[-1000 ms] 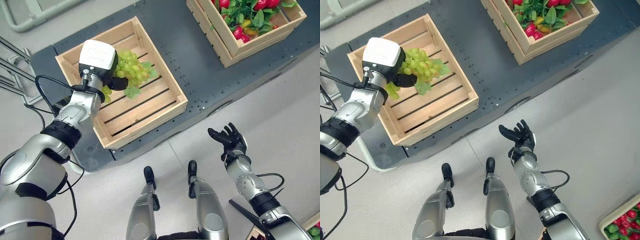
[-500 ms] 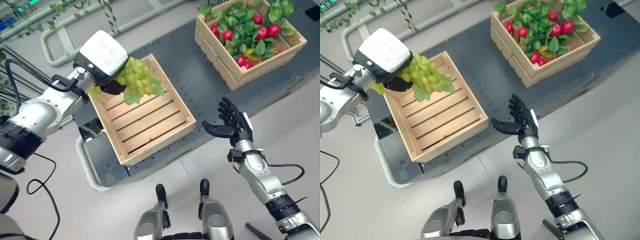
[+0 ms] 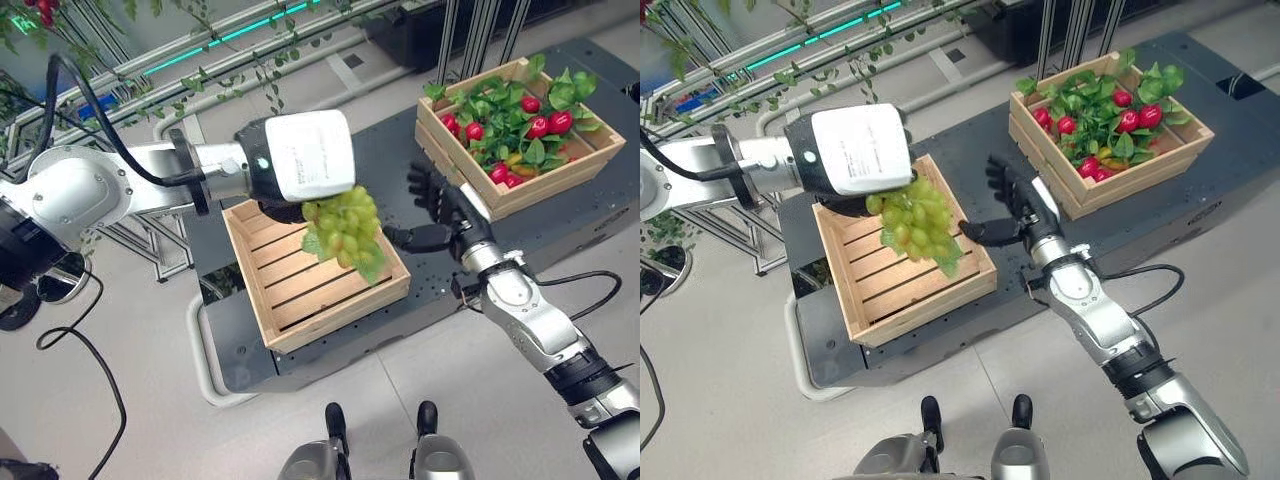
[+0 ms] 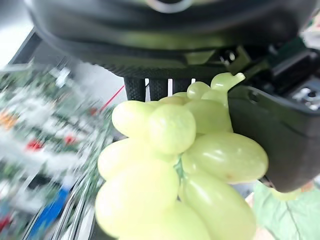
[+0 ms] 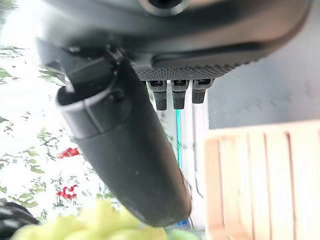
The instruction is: Pick up the fruits from the basket on one side to the basket on the other side
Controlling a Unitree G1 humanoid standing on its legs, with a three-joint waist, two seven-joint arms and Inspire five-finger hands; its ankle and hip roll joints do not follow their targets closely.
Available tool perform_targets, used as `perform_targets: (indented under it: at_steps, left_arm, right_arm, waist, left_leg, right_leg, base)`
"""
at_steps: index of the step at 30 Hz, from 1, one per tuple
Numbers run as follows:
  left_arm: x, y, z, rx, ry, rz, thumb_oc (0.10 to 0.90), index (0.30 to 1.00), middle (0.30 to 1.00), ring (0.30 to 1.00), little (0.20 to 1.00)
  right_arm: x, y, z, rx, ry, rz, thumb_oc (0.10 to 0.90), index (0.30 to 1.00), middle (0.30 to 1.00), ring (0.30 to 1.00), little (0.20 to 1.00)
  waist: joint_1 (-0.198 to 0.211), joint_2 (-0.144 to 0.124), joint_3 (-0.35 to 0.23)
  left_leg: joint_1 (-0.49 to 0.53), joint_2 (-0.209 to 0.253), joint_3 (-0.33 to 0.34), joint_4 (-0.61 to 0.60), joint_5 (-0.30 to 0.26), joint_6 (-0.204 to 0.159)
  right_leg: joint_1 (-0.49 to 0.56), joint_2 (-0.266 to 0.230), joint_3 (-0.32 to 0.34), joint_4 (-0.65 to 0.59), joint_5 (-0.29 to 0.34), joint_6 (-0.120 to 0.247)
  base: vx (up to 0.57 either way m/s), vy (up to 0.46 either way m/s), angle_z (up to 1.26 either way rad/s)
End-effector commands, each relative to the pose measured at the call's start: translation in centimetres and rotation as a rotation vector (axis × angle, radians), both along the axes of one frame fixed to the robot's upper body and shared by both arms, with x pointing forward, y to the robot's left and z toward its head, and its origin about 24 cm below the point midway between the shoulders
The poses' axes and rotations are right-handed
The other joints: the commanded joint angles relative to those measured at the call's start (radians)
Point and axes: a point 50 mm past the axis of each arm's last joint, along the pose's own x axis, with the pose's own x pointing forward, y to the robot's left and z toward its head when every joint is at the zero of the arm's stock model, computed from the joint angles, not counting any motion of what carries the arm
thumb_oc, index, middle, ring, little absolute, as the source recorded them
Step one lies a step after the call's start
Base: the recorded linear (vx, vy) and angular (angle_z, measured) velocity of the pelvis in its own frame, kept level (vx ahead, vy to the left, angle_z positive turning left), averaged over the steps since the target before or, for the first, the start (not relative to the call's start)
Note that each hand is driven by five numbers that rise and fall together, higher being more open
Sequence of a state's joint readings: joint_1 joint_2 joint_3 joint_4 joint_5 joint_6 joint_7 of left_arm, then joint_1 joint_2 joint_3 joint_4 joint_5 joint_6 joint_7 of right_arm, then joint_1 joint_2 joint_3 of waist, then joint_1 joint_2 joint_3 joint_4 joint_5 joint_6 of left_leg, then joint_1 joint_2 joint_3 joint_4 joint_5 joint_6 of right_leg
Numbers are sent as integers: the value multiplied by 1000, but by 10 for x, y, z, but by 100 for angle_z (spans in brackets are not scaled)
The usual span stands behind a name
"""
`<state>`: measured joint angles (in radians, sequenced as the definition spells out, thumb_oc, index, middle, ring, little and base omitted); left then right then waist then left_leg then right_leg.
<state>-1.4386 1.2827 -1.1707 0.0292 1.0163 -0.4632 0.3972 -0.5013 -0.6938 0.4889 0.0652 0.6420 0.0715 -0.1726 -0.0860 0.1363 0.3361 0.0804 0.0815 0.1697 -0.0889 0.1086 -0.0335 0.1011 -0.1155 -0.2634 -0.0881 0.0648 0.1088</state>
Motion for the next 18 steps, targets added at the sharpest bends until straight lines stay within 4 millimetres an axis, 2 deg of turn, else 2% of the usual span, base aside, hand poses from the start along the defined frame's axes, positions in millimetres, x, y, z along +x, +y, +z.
perform_targets:
  at_steps: [1, 6, 9, 12, 18]
  left_arm:
    - [8, 6, 13, -23, -74, 28, 400, 300, 300, 300, 300]
    - [6, -5, -2, 28, -54, -23, 400, 300, 300, 300, 300]
    - [6, -7, -8, 36, -40, -34, 400, 300, 300, 300, 300]
    - [5, -7, -9, 40, -33, -37, 400, 300, 300, 300, 300]
    - [7, -4, -18, 60, -17, -21, 400, 300, 300, 300, 300]
  right_arm:
    - [-5, 17, -2, 115, 24, 126, 800, 900, 900, 900, 900]
    - [-12, 38, -28, 282, 234, 248, 800, 900, 900, 900, 900]
    - [-18, 44, -40, 335, 302, 273, 800, 900, 900, 900, 900]
    - [-21, 46, -47, 386, 345, 300, 800, 900, 900, 900, 900]
    - [-27, 61, -48, 497, 373, 387, 800, 900, 900, 900, 900]
  waist:
    - [39, -45, -256]
    - [54, -57, -273]
    - [59, -62, -282]
    - [63, -66, -286]
    - [66, -73, -289]
  left_leg:
    - [76, -4, 34, 2, -137, -30]
    - [82, 0, 28, 2, -140, -28]
    - [83, 2, 25, 2, -140, -26]
    - [84, 3, 23, 2, -140, -26]
    - [87, 6, 19, 2, -139, -24]
  right_leg:
    - [86, -49, -44, 1, -70, 6]
    - [96, -47, -55, 1, -77, 5]
    - [99, -46, -57, 1, -78, 6]
    - [100, -45, -58, 1, -77, 7]
    - [101, -43, -53, 1, -77, 5]
  base:
    - [24, -46, 1]
    - [28, -39, 8]
    - [37, -30, 5]
    - [28, -20, 7]
    - [32, -9, -1]
